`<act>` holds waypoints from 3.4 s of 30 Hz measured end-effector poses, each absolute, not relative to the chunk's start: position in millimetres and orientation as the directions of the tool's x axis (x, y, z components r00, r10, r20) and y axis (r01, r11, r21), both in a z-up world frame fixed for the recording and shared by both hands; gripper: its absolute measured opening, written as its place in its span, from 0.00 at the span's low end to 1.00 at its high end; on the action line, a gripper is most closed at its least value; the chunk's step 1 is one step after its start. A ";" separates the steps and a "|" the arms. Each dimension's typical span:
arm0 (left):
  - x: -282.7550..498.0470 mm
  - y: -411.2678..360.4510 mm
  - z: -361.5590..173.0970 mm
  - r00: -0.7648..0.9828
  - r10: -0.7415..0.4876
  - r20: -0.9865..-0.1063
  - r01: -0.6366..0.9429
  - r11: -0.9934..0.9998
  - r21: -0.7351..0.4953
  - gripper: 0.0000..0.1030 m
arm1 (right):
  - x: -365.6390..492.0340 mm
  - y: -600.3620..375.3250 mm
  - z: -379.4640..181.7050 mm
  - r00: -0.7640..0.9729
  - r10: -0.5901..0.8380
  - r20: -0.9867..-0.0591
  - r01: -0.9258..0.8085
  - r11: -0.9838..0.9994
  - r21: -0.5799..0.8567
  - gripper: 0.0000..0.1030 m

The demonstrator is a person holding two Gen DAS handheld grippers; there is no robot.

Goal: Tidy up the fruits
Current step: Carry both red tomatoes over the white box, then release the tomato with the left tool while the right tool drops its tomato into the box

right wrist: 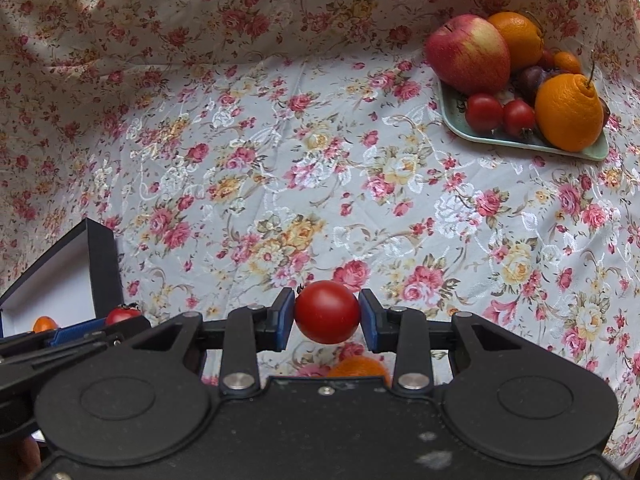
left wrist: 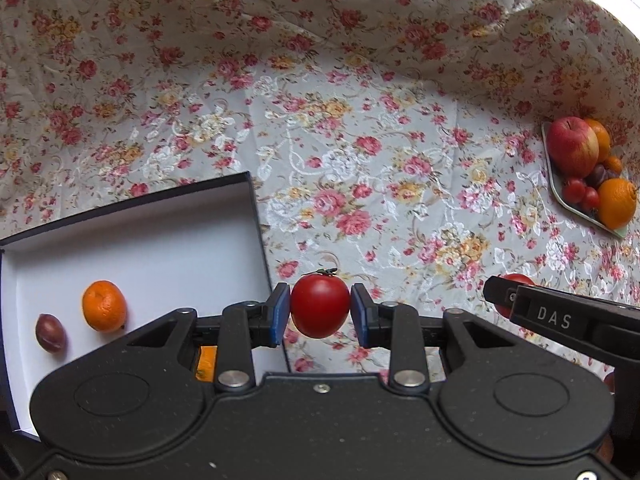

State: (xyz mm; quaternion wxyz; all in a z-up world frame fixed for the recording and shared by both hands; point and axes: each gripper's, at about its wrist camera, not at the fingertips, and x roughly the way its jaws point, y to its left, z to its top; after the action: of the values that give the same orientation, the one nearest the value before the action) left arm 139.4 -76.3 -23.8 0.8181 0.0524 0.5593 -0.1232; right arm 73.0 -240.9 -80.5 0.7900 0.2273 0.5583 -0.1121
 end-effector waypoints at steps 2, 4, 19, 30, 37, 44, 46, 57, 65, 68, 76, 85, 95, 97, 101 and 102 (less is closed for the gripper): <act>142.7 -66.4 -22.2 0.357 -0.128 -0.925 0.237 0.971 -0.043 0.40 | 76.3 -235.7 -77.0 0.369 0.090 -0.925 0.420 0.872 0.252 0.36; 146.1 -54.1 -22.9 0.360 -0.116 -0.926 0.208 0.977 -0.041 0.40 | 80.2 -229.2 -74.0 0.383 0.102 -0.918 0.406 0.874 0.266 0.36; 158.8 20.6 -20.0 0.393 -0.011 -0.919 0.040 0.999 0.005 0.40 | 110.3 -153.7 -53.5 0.456 0.202 -0.867 0.240 0.910 0.338 0.36; 160.1 59.6 -25.2 0.385 0.035 -0.922 -0.003 0.999 0.036 0.40 | 123.9 -106.3 -39.5 0.503 0.285 -0.816 0.123 0.911 0.394 0.36; 161.1 83.7 -28.0 0.373 0.054 -0.926 -0.045 0.998 0.040 0.40 | 129.6 -75.2 -32.0 0.524 0.329 -0.786 0.042 0.911 0.409 0.36; 162.3 99.6 -28.5 0.366 0.052 -0.929 -0.079 0.997 0.025 0.40 | 136.3 -52.6 -35.6 0.516 0.355 -0.780 -0.008 0.912 0.410 0.36; 162.5 102.2 -28.8 0.363 0.050 -0.931 -0.085 0.996 0.021 0.40 | 136.0 -49.0 -36.0 0.516 0.355 -0.780 -0.020 0.915 0.404 0.36; 163.6 107.9 -27.6 0.351 0.045 -0.935 -0.121 0.993 0.002 0.41 | 134.9 -37.2 -35.8 0.516 0.337 -0.788 -0.049 0.930 0.365 0.38; 164.0 105.9 -32.9 0.318 0.036 -0.947 -0.125 0.992 -0.004 0.41 | 134.0 -43.3 -32.4 0.530 0.342 -0.776 -0.045 0.925 0.377 0.38; 163.6 103.4 -33.7 0.313 0.036 -0.949 -0.116 0.993 -0.001 0.41 | 134.9 -44.9 -33.7 0.523 0.341 -0.781 -0.036 0.925 0.379 0.38; 163.8 100.5 -34.2 0.308 0.035 -0.951 -0.099 0.995 0.005 0.41 | 135.6 -43.2 -37.4 0.500 0.331 -0.800 -0.027 0.930 0.368 0.38; 163.5 99.3 -33.6 0.307 0.039 -0.951 -0.095 0.995 0.010 0.41 | 136.1 -41.5 -39.1 0.489 0.319 -0.812 -0.022 0.935 0.354 0.38; 163.6 86.7 -31.2 0.306 0.045 -0.951 -0.070 0.997 0.025 0.41 | 135.2 -43.8 -39.8 0.478 0.288 -0.830 -0.007 0.946 0.324 0.38; 163.5 82.0 -30.2 0.308 0.044 -0.950 -0.062 0.998 0.026 0.41 | 133.7 -46.1 -39.8 0.478 0.275 -0.834 0.000 0.950 0.313 0.38; 163.3 68.1 -28.3 0.311 0.042 -0.949 -0.038 0.999 0.032 0.41 | 130.1 -55.0 -40.4 0.471 0.248 -0.847 0.024 0.956 0.294 0.38; 163.2 62.9 -27.7 0.312 0.041 -0.949 -0.031 0.999 0.033 0.41 | 129.1 -57.9 -40.6 0.468 0.239 -0.850 0.033 0.957 0.287 0.38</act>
State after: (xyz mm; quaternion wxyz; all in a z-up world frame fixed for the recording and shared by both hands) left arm 163.2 62.9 -27.7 0.8100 0.0040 0.5860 0.0223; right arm 129.1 -57.9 -40.6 0.8465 0.1328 0.5119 0.0611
